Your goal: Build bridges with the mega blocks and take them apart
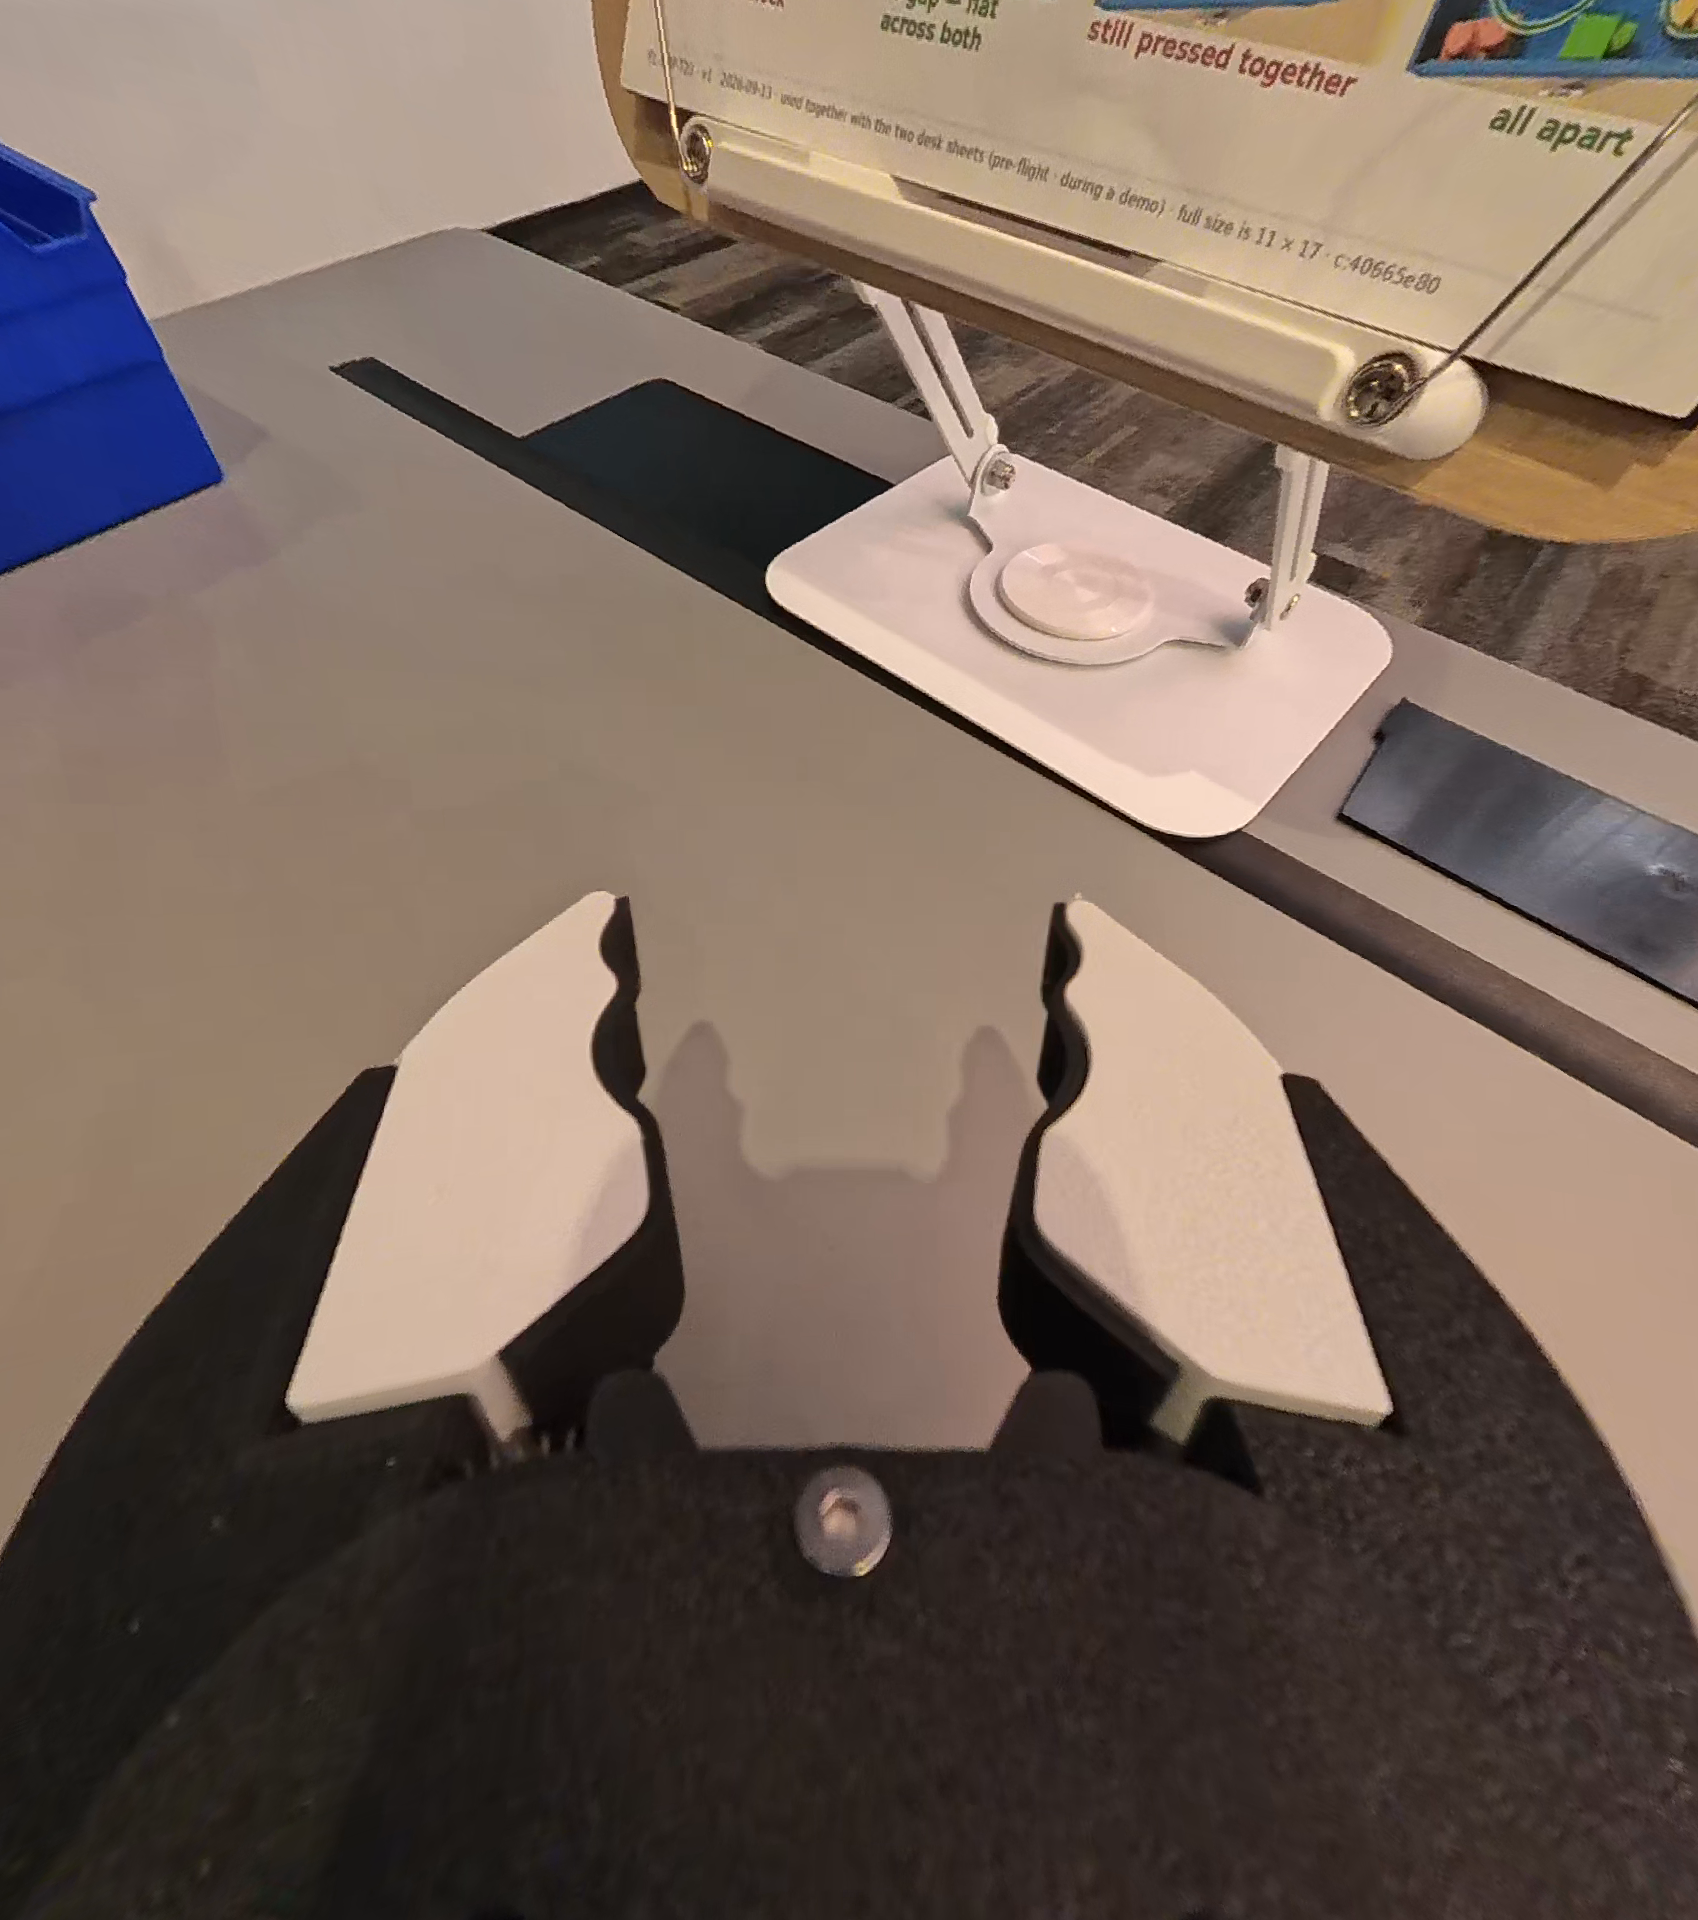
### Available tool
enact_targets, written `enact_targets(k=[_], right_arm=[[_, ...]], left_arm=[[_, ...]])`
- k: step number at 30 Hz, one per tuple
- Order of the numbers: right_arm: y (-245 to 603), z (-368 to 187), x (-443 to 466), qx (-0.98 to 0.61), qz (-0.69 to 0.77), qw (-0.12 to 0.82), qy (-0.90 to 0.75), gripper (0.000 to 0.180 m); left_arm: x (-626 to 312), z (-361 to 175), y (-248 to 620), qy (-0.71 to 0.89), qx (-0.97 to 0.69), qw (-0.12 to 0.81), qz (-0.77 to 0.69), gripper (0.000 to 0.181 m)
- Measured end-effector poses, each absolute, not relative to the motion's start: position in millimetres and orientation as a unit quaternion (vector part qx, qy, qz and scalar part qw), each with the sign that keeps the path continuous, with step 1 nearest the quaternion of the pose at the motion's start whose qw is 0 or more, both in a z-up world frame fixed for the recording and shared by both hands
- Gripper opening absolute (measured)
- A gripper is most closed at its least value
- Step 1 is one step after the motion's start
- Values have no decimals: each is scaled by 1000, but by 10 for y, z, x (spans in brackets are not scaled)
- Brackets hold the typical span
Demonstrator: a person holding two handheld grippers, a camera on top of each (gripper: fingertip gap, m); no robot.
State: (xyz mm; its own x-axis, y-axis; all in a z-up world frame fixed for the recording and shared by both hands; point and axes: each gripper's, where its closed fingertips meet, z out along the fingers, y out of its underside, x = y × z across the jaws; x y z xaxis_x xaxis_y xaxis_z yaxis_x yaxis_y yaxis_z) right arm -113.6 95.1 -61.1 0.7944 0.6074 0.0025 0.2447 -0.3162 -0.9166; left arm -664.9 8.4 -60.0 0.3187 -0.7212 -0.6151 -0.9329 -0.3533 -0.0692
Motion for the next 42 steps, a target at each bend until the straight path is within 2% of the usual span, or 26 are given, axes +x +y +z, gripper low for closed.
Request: enact_targets(k=[7, 11, 17, 19, 22, 26, 33, 38, 42], right_arm=[[944, -711, -1137, -799, 196, 499, -272, 75], [929, -751, -1132, -803, 190, 489, -281, 75], [909, -791, -1148, -808, 206, 476, -280, 74], [911, -815, -1137, -810, 206, 472, -278, 74], [902, -838, -1133, -813, 206, 467, -279, 74], [886, -783, -1181, -808, 212, 472, -283, 73], [790, -670, -1459, -787, 236, 476, -314, 71], [501, -277, -1939, -720, 292, 512, -366, 70], [57, 238, -2326, -625, 389, 545, -402, 70]], left_arm=[[-6644, -663, 250, 569, -775, 163, 221, 58], [-6675, -751, 255, 582, -780, 113, 198, 57], [-6614, -901, 266, 607, -772, 93, 163, 48], [-6571, -899, 270, 610, -771, 102, 151, 40], [-6584, -898, 272, 585, -792, 106, 137, 40], [-6573, -626, 363, 539, -809, 191, 136, 40], [-6061, 314, 392, 432, -804, 402, 69, 39], [-4910, 891, 202, 376, -758, 527, -77, 40], [-3769, 1093, -88, 360, -697, 571, -240, 39]])
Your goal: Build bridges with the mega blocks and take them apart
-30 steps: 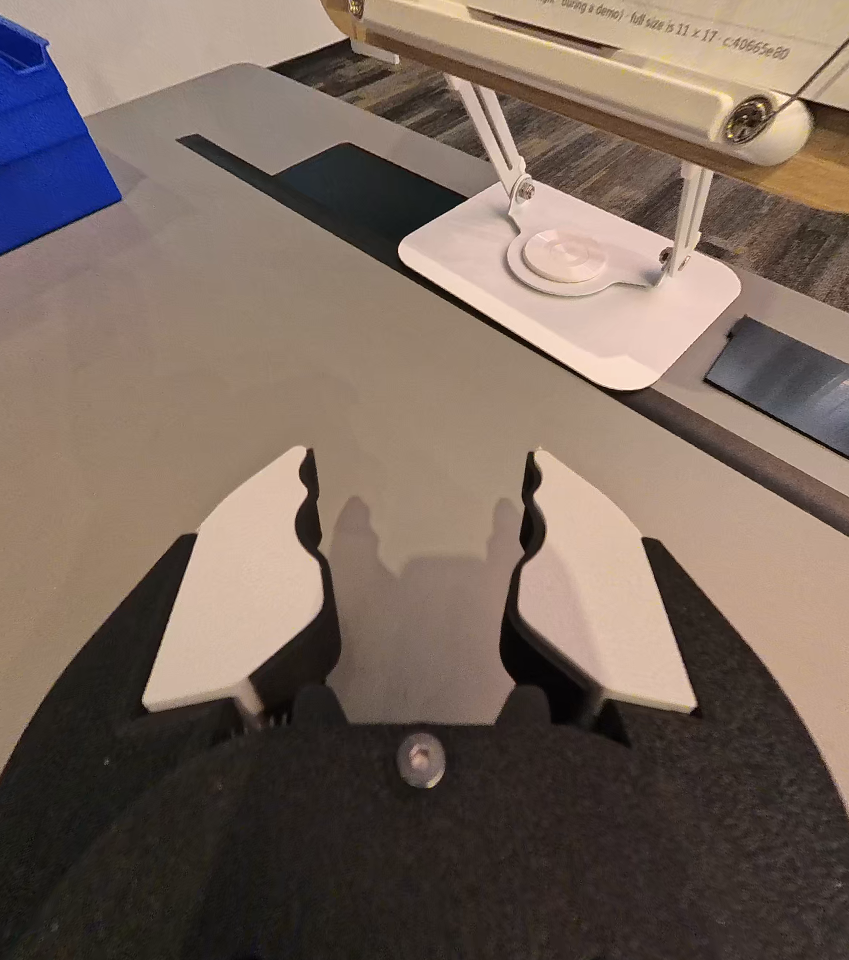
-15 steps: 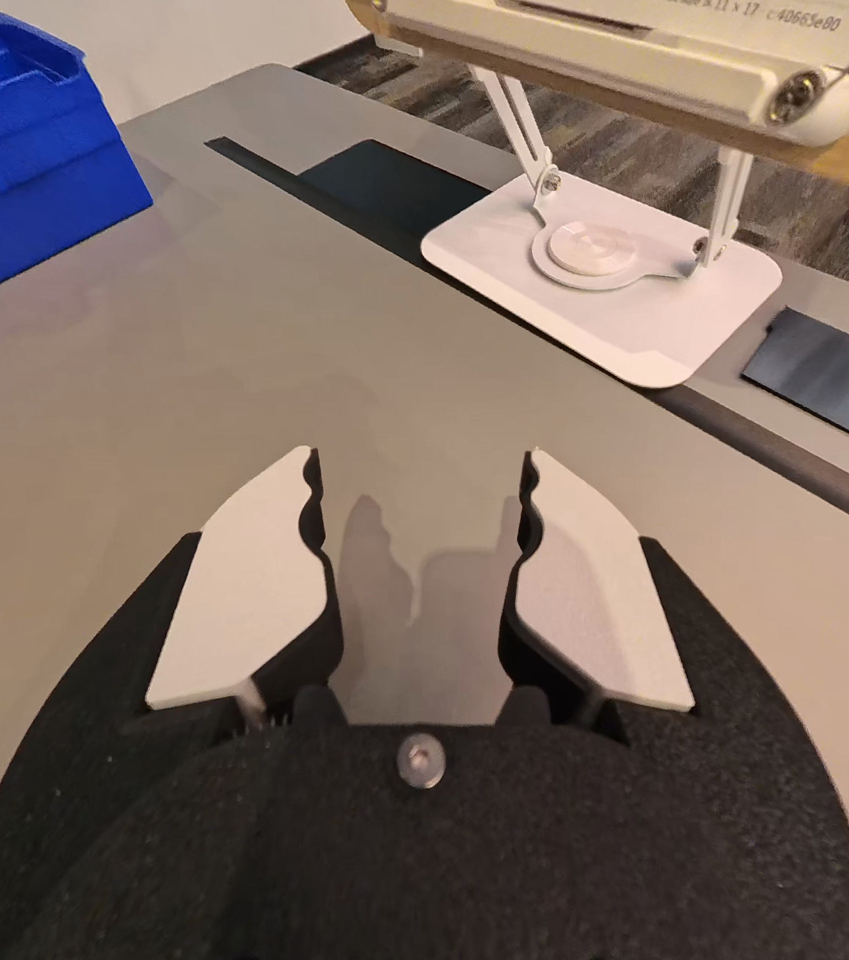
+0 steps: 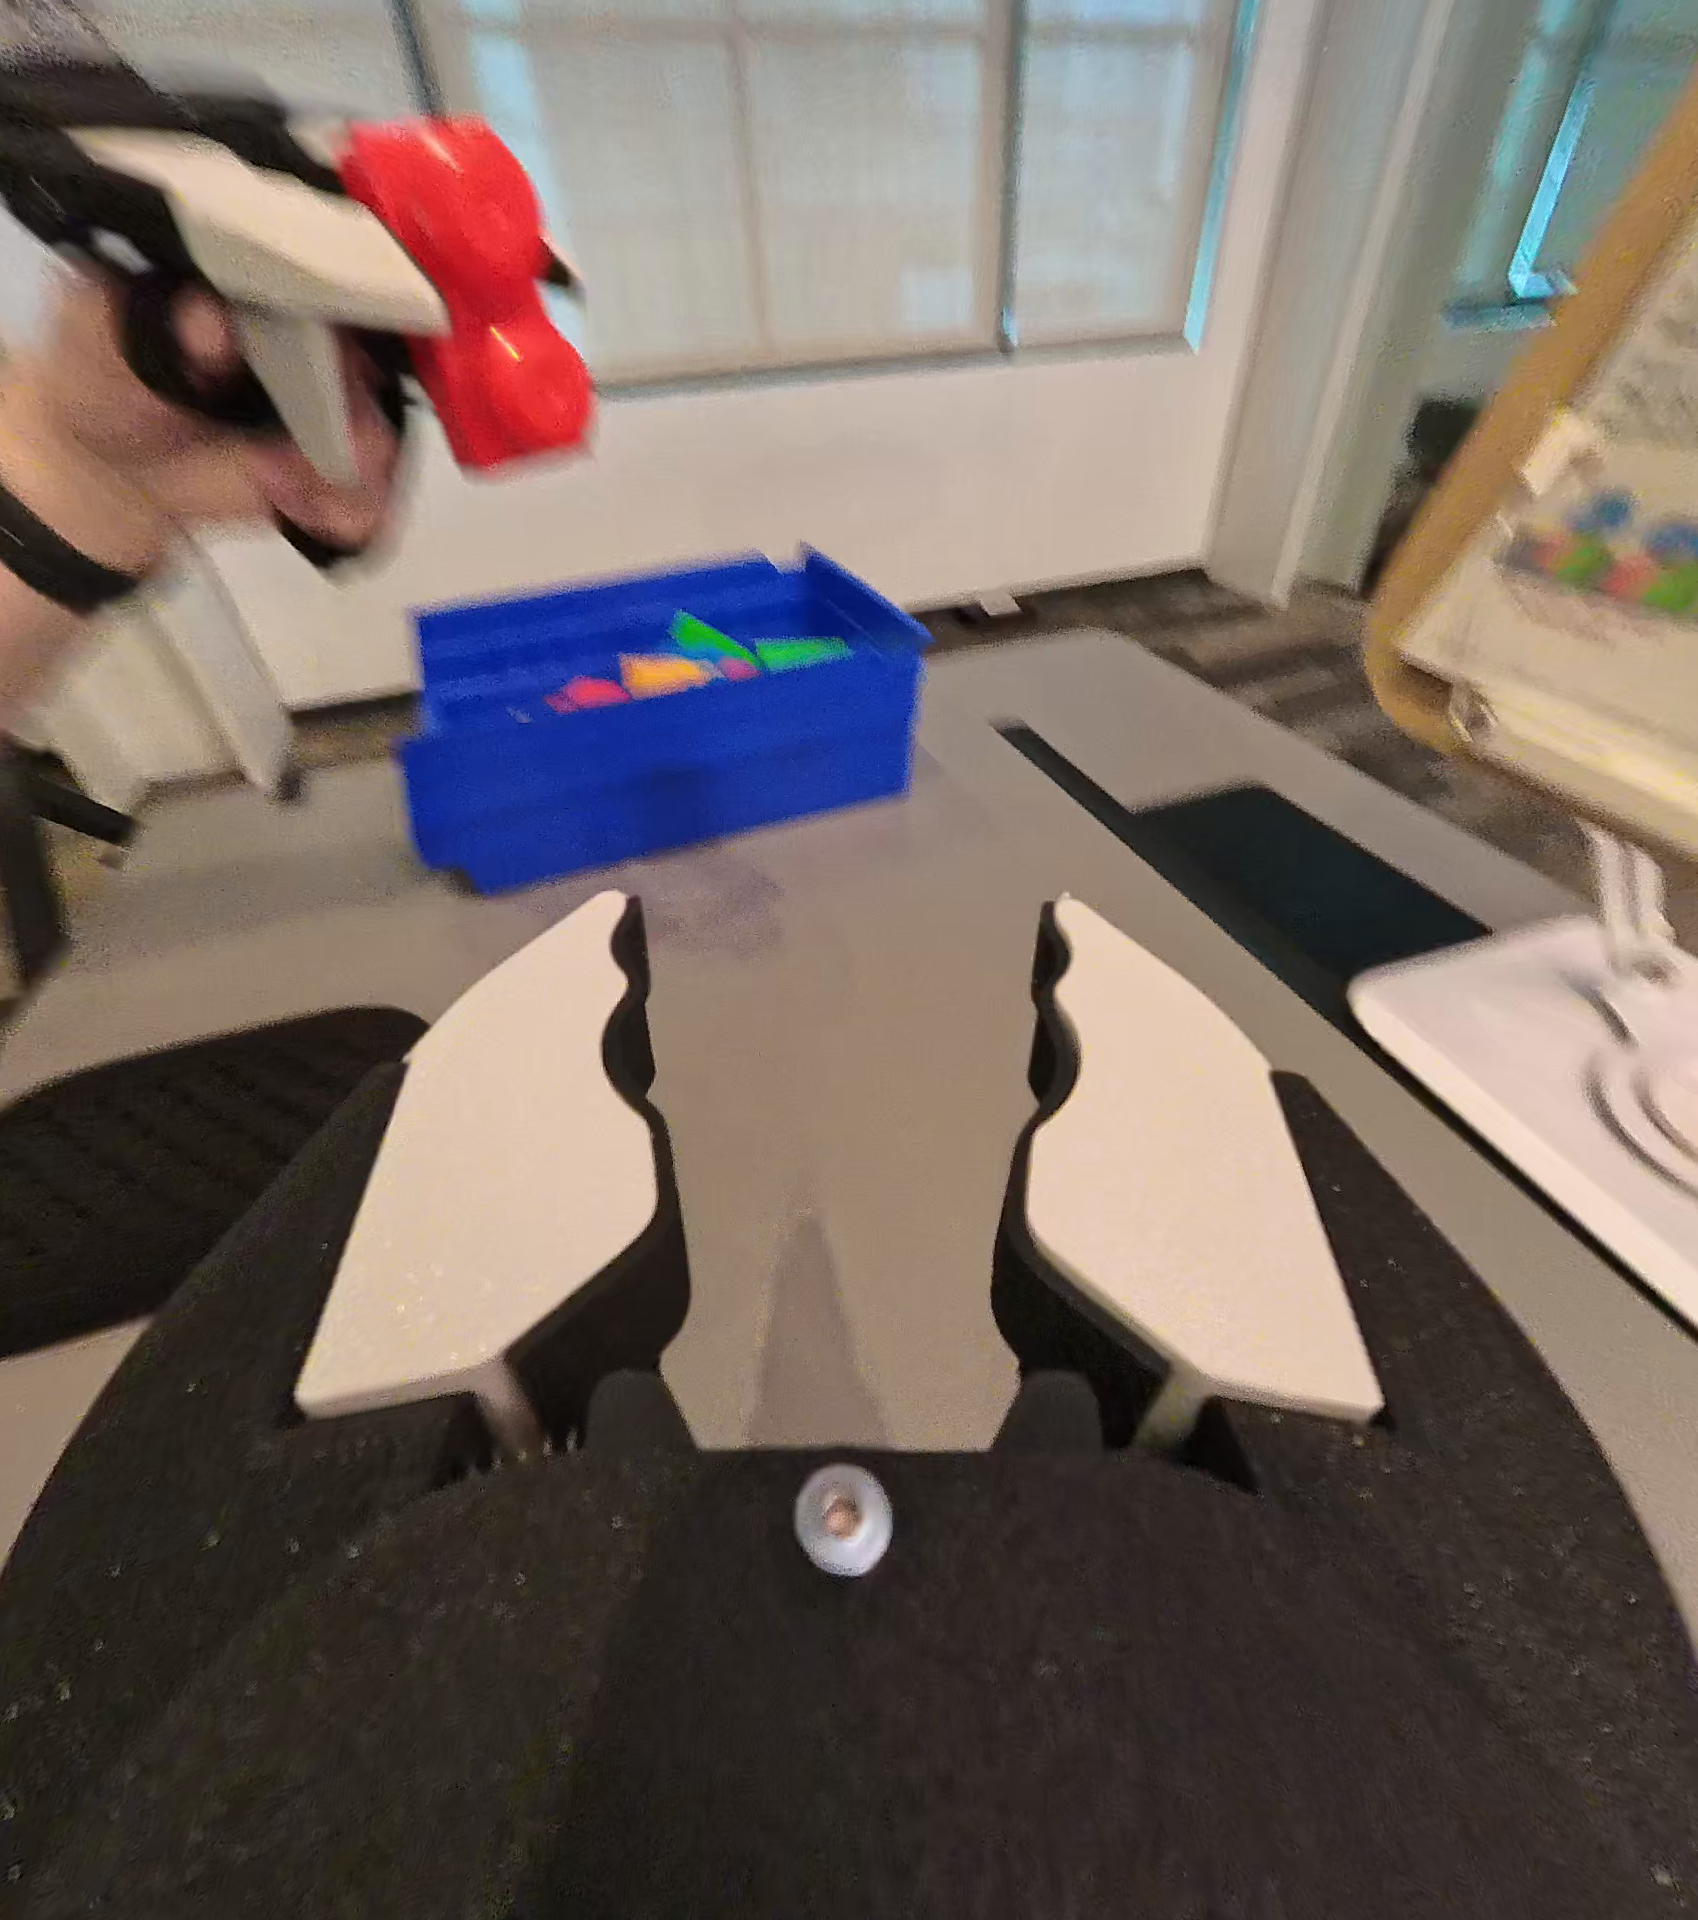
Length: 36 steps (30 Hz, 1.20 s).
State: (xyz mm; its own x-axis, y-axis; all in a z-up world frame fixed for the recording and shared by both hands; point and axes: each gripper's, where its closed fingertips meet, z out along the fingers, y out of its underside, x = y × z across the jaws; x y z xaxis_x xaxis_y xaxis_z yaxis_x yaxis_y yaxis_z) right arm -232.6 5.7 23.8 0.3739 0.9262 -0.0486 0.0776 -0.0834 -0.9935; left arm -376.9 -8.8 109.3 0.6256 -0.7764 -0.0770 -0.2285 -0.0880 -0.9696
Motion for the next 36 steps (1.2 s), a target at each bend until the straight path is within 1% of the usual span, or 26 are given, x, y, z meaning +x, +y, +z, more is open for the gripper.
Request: enact_targets(k=[3, 5, 8, 11, 13, 14, 15, 16, 19, 20, 22, 24, 26, 28, 30, 33, 36], right_arm=[[-151, 597, -2351, -568, 428, 579, -399, 70], [-268, 755, -2298, -540, 452, 585, -404, 68], [-429, 832, -2264, -522, 489, 554, -426, 66], [-457, 808, -2278, -525, 485, 544, -440, 66], [-501, 832, -2286, -515, 497, 541, -442, 62], [-526, 832, -2287, -511, 501, 537, -448, 52], [-544, 832, -2282, -506, 502, 535, -454, 39], [-550, 824, -2280, -505, 501, 533, -458, 36], [-550, 810, -2270, -508, 503, 525, -463, 36], [-546, 813, -2261, -510, 507, 520, -461, 36], [-497, 772, -2216, -529, 501, 508, -460, 36], [-398, 625, -2094, -564, 468, 491, -471, 36], [-198, 325, -1833, -628, 397, 463, -483, 36], [51, -131, -1405, -710, 299, 416, -483, 36], [205, -628, -942, -780, 219, 347, -473, 35], [198, -1146, -576, -819, 177, 264, -477, 36], [191, -1321, -511, -815, 153, 249, -501, 36]], left_arm=[[-3032, 1153, -336, 353, -648, 565, -369, 39], [-2676, 1132, -431, 359, -625, 560, -408, 39], [-2339, 1092, -453, 358, -609, 560, -432, 39], [-2133, 1125, -505, 350, -588, 545, -484, 39], [-2048, 1106, -502, 356, -585, 545, -484, 39], [-2016, 1092, -507, 362, -583, 547, -480, 39], [-1995, 1075, -507, 365, -584, 547, -476, 39], [-1985, 1063, -502, 366, -587, 547, -472, 39], [-2001, 1024, -501, 371, -592, 542, -466, 39], [-2016, 1016, -503, 372, -593, 542, -466, 43], [-2077, 1008, -479, 371, -597, 549, -452, 58], [-2190, 990, -436, 369, -609, 559, -425, 63], [-2360, 963, -398, 364, -625, 569, -392, 62], [-2582, 918, -354, 357, -649, 576, -347, 60], [-2832, 863, -333, 359, -673, 578, -290, 58], [-3237, 835, -333, 355, -702, 578, -217, 56], [-3708, 821, -336, 343, -731, 571, -151, 56]])
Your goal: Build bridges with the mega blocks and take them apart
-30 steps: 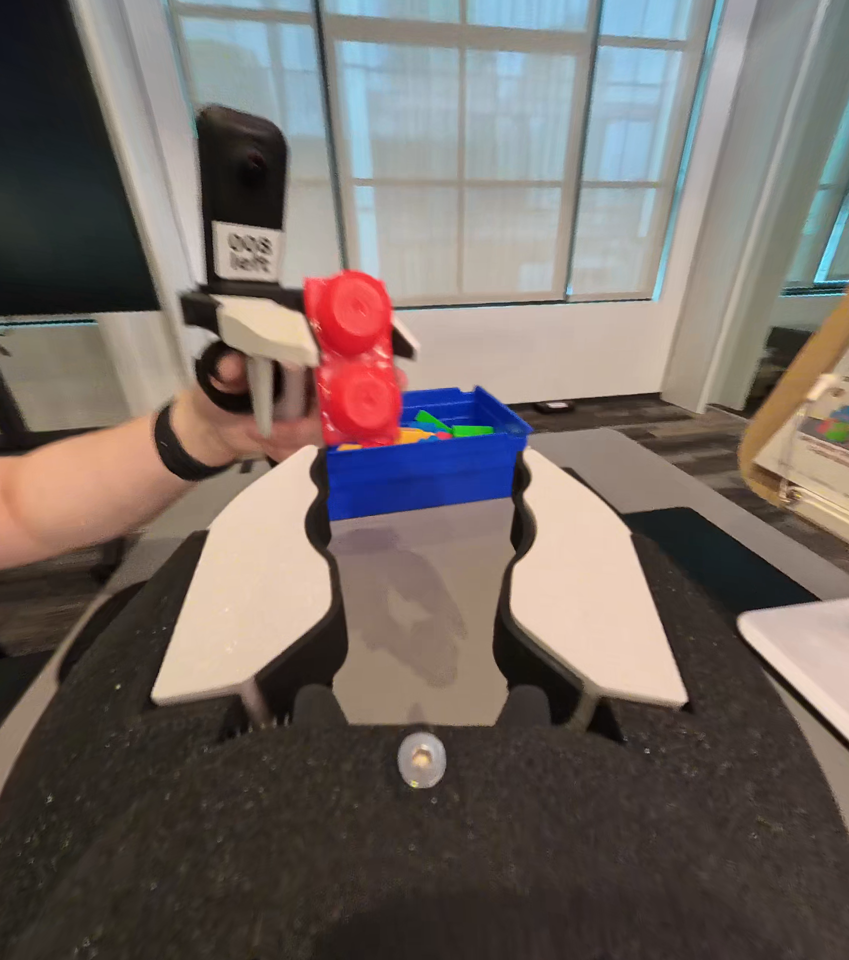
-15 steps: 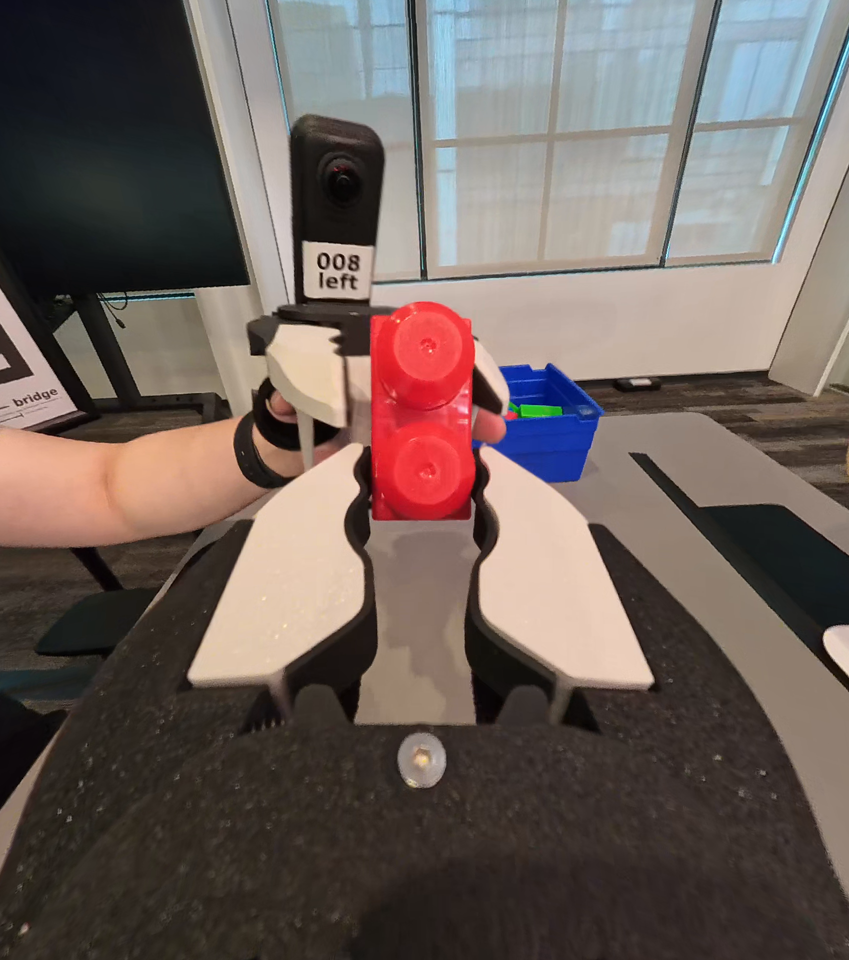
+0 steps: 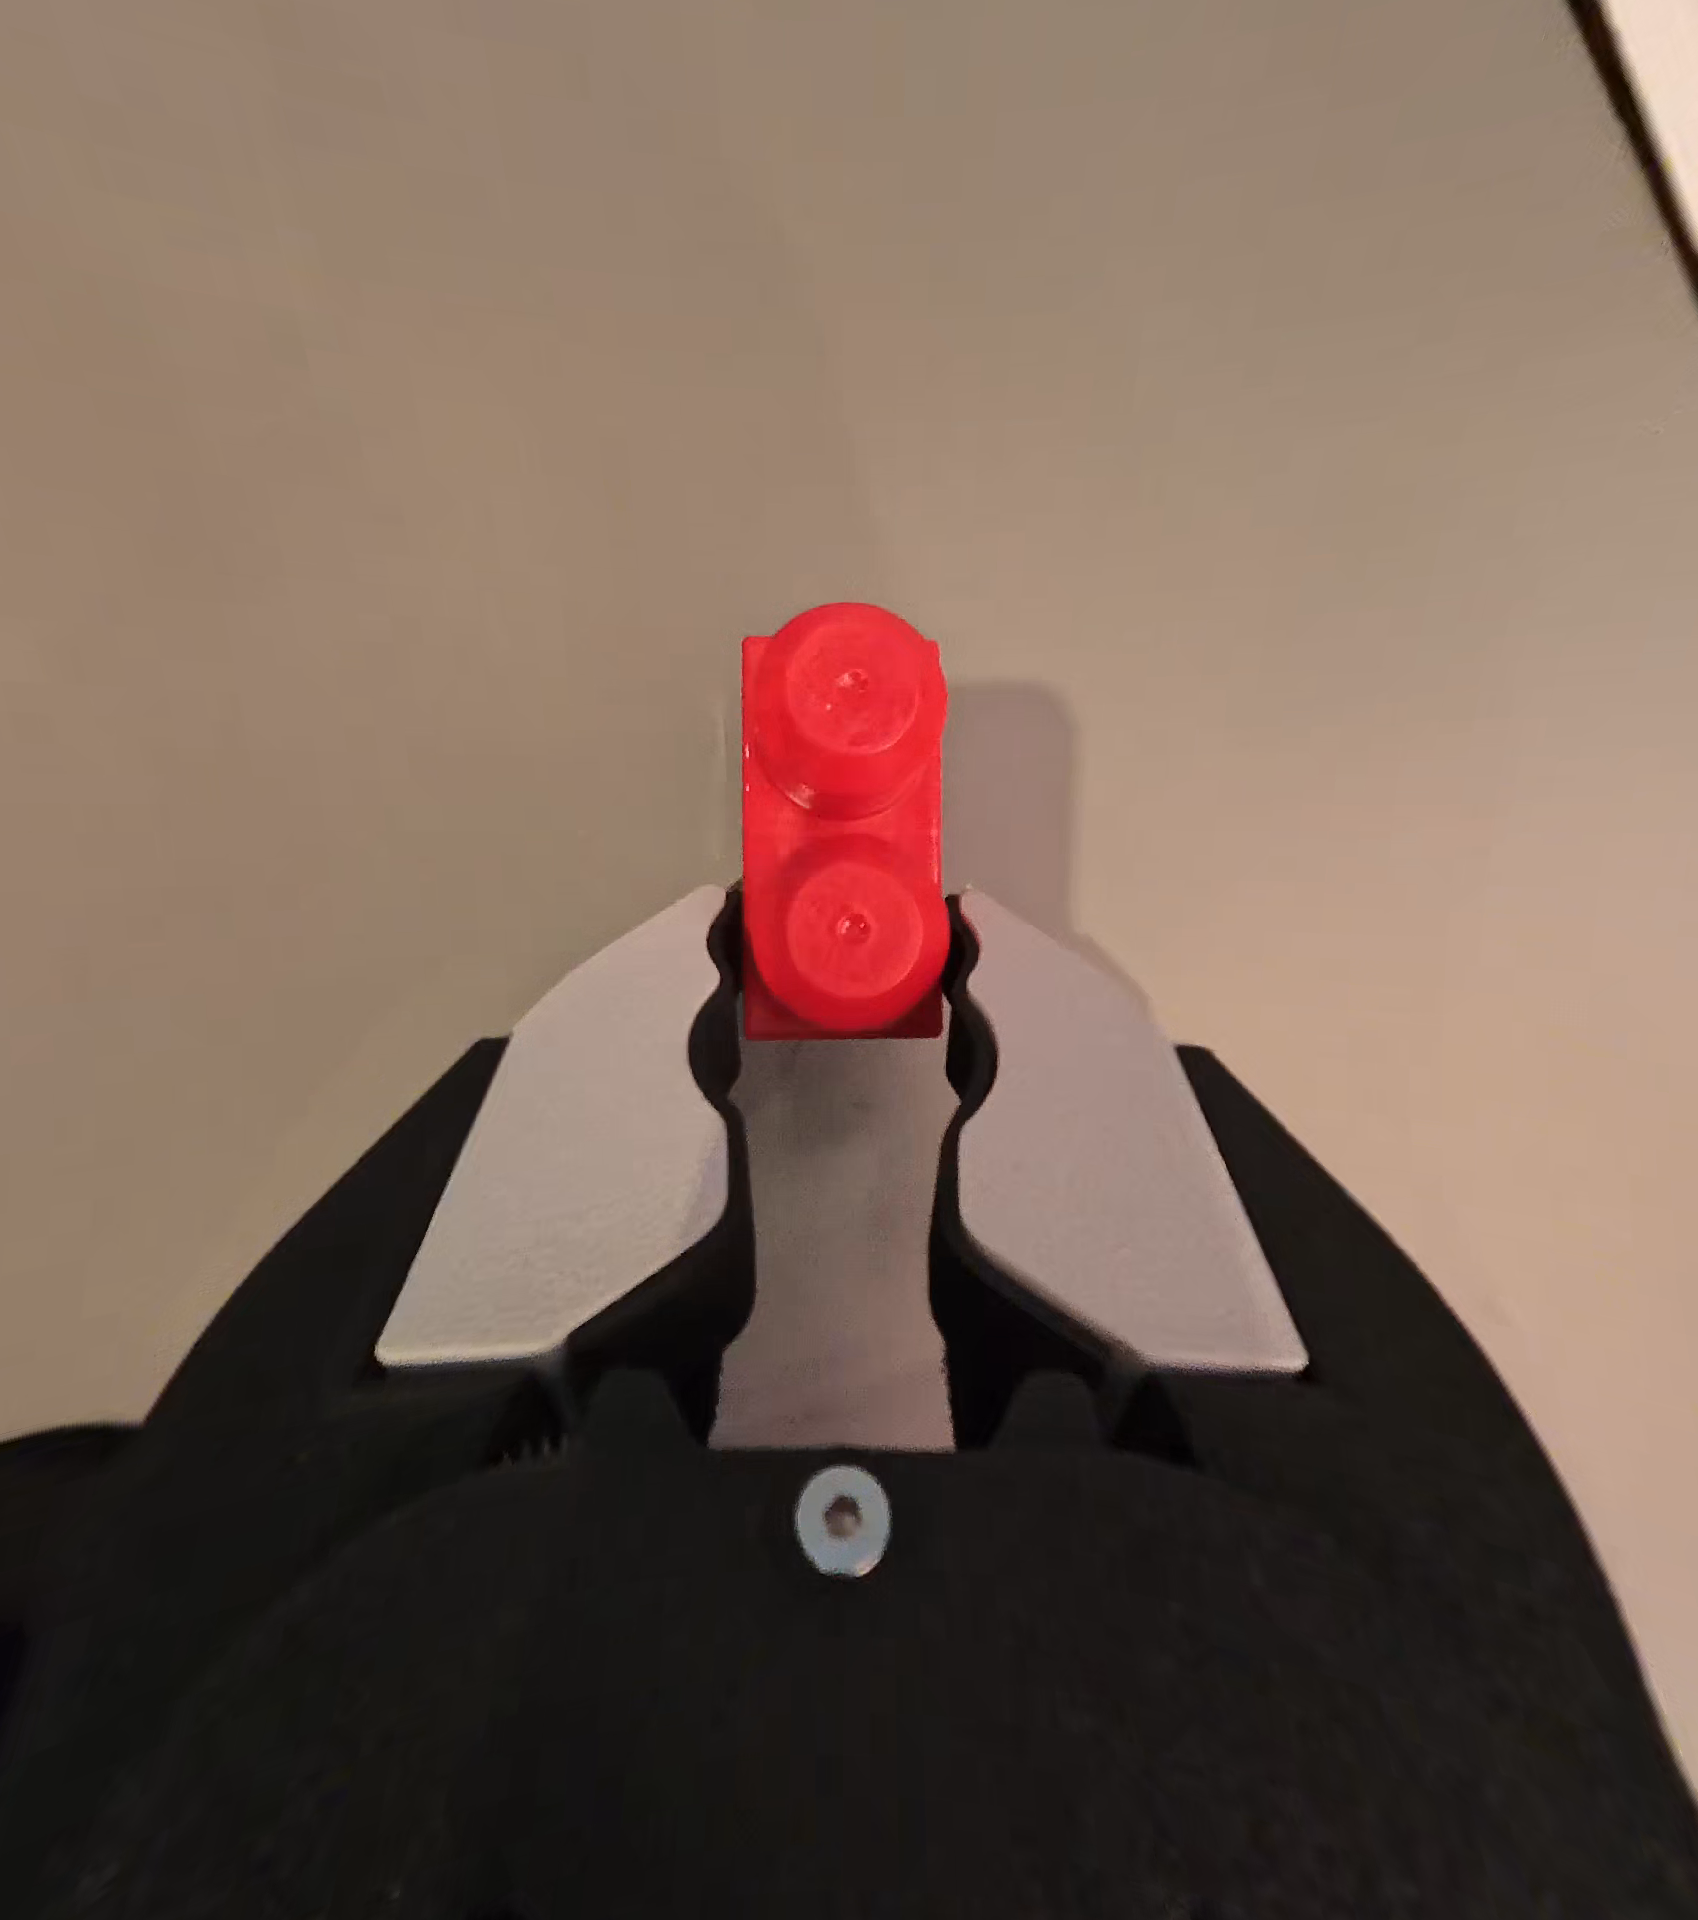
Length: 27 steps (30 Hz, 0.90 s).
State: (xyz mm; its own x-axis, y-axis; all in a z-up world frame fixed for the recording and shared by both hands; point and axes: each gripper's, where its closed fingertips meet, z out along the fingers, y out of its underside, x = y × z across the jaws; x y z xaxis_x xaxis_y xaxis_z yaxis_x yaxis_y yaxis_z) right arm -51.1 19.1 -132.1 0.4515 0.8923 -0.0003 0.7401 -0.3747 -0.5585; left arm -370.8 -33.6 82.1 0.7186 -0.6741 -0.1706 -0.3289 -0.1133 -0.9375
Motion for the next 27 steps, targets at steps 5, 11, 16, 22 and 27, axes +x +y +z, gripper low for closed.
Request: enact_targets(k=[5, 11, 16, 22, 27], right_arm=[[282, -1497, -416, -823, 104, 237, -505, 36], [332, -1534, -395, -825, 94, 245, -500, 36], [375, -1523, -375, -830, 92, 255, -488, 60], [464, -1226, -440, -816, 87, 317, -476, 67], [488, -964, -433, -803, 67, 355, -473, 67]], left_arm=[[-4618, 845, -348, 271, -772, 568, -90, 52], [-5694, 538, -489, 197, -834, 515, 5, 49], [-6090, -34, -617, 181, -895, 407, 10, 52], [-6201, -416, -322, 110, -922, 368, 38, 57], [-6332, -556, -95, 18, -927, 366, 83, 56]])
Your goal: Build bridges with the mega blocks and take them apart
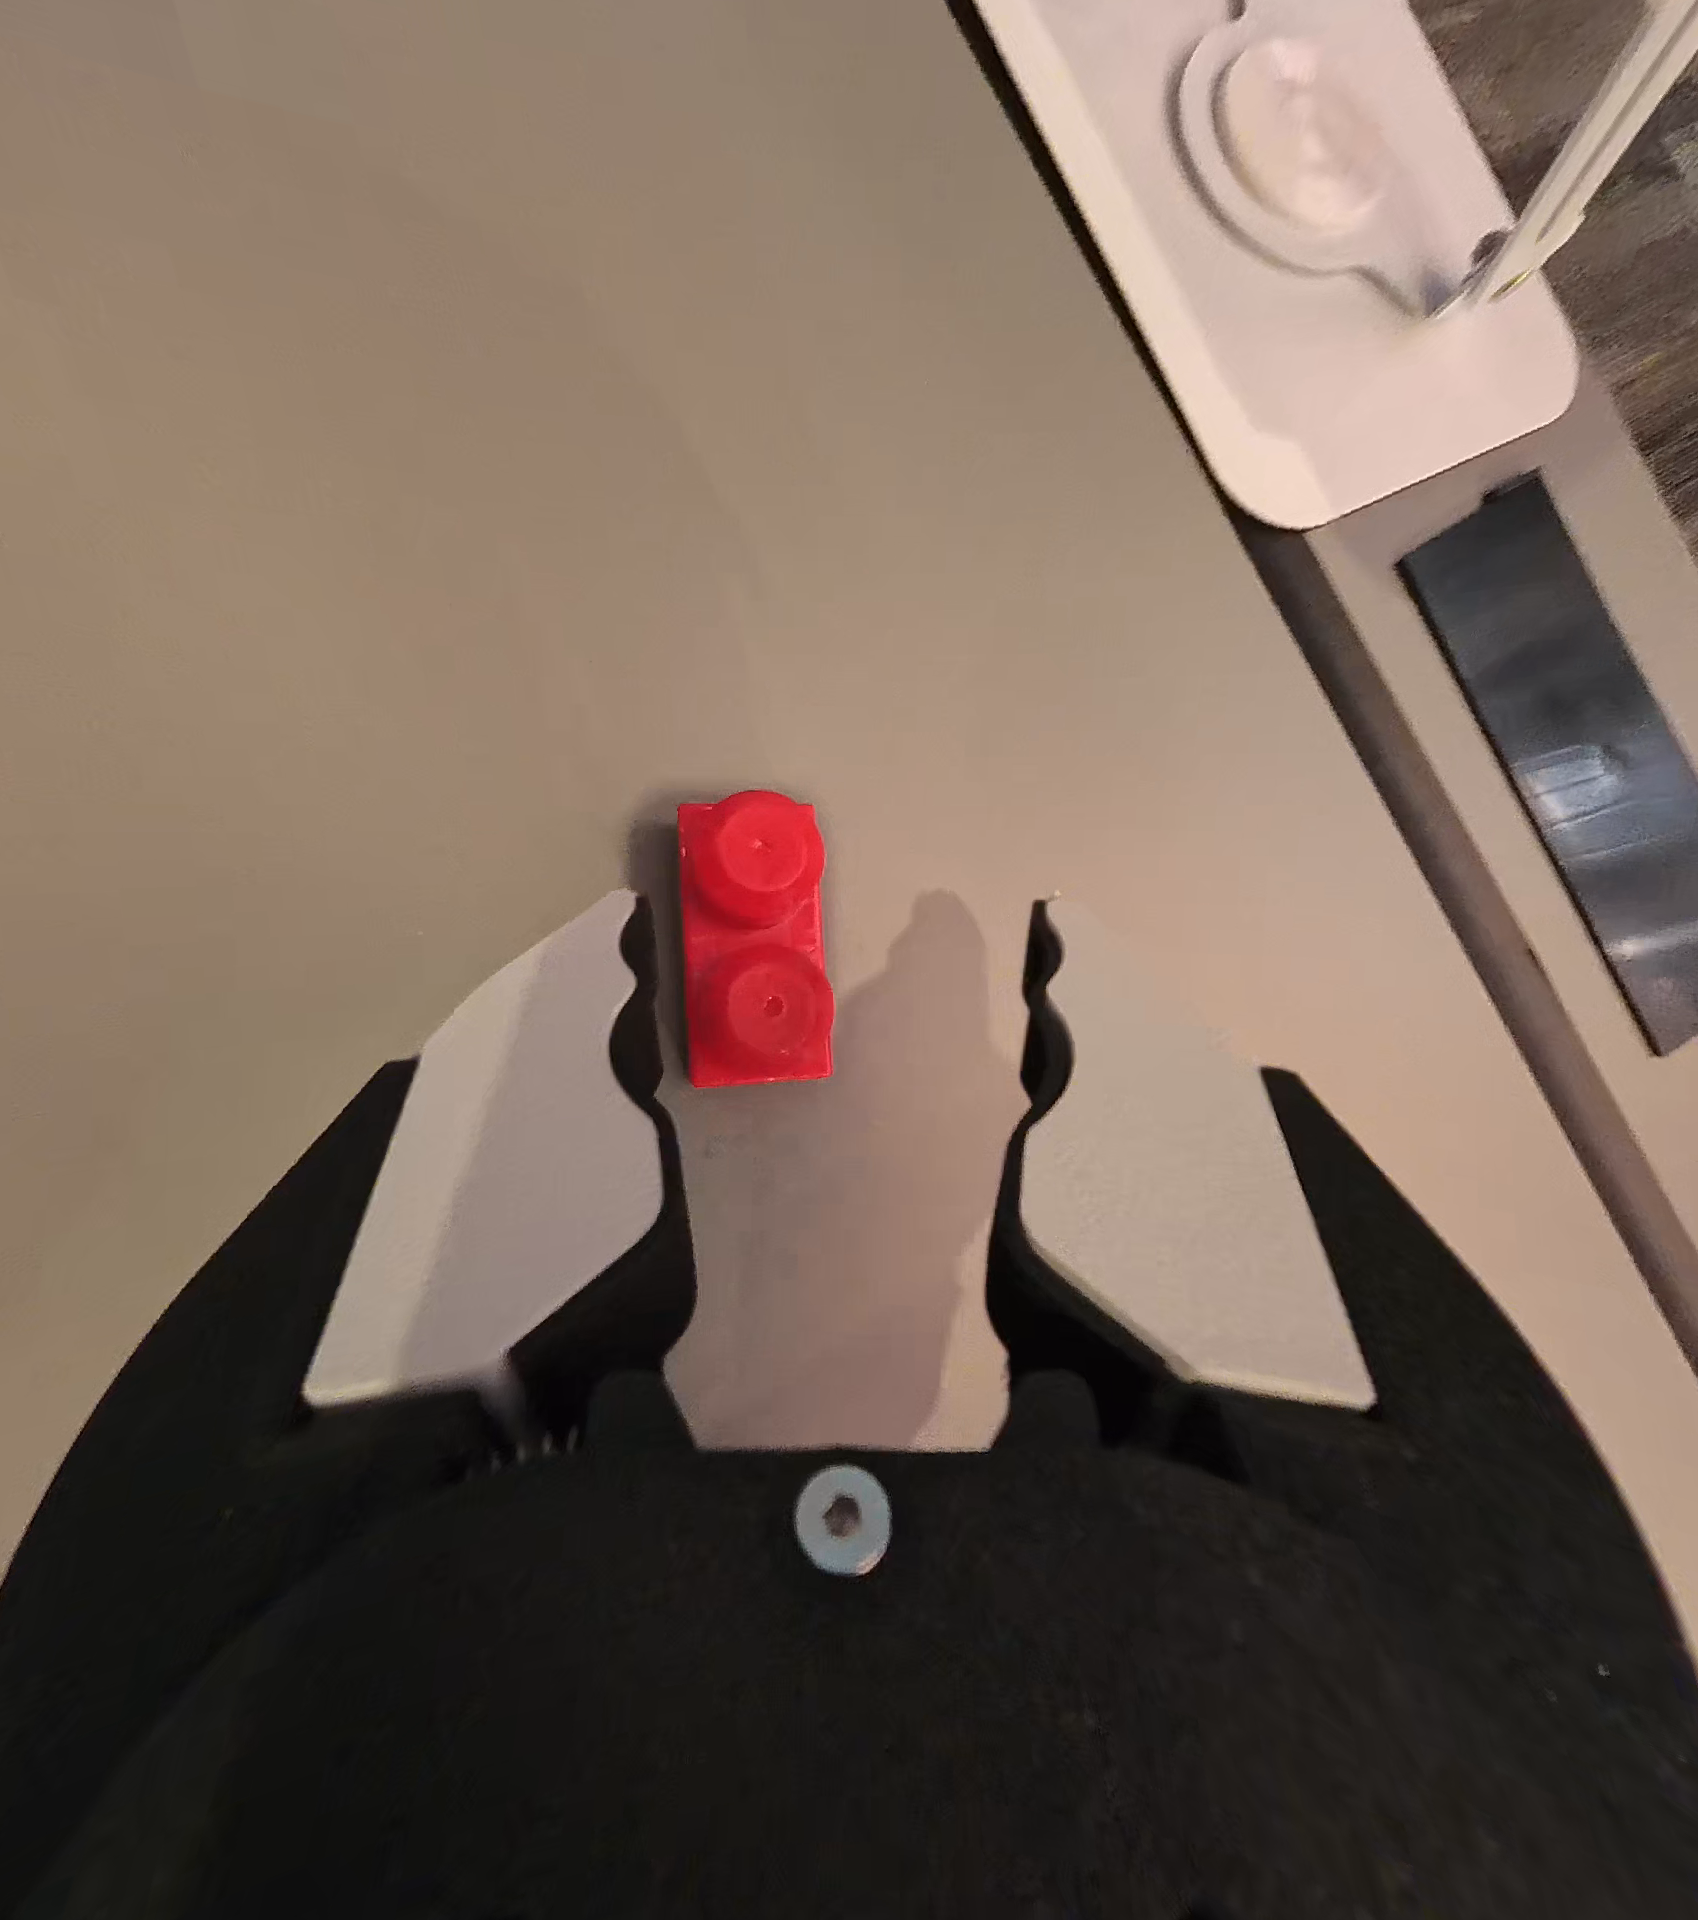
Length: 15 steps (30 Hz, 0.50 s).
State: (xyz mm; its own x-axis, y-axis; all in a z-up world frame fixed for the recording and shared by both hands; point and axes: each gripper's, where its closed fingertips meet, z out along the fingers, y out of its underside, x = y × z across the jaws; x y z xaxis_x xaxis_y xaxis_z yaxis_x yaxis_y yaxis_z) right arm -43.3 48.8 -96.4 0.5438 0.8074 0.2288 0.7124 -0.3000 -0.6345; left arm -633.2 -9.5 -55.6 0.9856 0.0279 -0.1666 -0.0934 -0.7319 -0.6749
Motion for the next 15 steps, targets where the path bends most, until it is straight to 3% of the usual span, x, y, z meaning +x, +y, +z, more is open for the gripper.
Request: enact_targets(k=[15], right_arm=[[488, -880, -452, -797, 80, 370, -471, 65]], left_arm=[[-6799, -875, -450, 12, -969, 213, 125, 57]])
